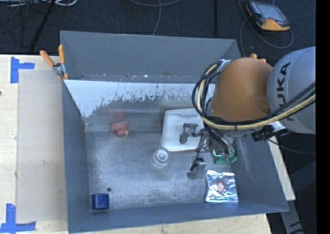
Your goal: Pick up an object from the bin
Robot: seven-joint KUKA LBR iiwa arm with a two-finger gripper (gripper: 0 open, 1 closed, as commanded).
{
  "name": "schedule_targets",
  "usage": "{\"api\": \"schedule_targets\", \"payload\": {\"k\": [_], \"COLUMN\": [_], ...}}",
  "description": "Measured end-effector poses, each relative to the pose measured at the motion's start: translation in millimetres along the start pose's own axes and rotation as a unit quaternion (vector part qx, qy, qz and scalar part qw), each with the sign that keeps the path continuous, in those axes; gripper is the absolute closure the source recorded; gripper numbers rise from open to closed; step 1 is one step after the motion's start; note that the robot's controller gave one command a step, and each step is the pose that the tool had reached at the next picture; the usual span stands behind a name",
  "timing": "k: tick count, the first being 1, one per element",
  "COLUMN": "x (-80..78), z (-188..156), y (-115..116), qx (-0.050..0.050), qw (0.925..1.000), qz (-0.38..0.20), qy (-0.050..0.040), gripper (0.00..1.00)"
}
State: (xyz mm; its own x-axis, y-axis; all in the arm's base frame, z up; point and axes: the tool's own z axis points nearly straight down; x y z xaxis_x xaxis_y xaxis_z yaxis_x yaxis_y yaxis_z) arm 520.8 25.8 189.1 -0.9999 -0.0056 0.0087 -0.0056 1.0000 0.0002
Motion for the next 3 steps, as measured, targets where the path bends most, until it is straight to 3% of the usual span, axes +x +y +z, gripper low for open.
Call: {"api": "schedule_targets", "payload": {"k": [1, 2, 3], "x": [20.9, 43.1, 9.4], "z": [83, 80, 122], "y": [-73, -110, -120], "qx": [0.001, 0.001, 0.001], "qw": [0.9919, 0.9152, 0.9091], "qz": [-0.127, -0.403, -0.417], "qy": [-0.0007, -0.0022, -0.0043], "gripper": [0.00, 0.00, 0.00]}}
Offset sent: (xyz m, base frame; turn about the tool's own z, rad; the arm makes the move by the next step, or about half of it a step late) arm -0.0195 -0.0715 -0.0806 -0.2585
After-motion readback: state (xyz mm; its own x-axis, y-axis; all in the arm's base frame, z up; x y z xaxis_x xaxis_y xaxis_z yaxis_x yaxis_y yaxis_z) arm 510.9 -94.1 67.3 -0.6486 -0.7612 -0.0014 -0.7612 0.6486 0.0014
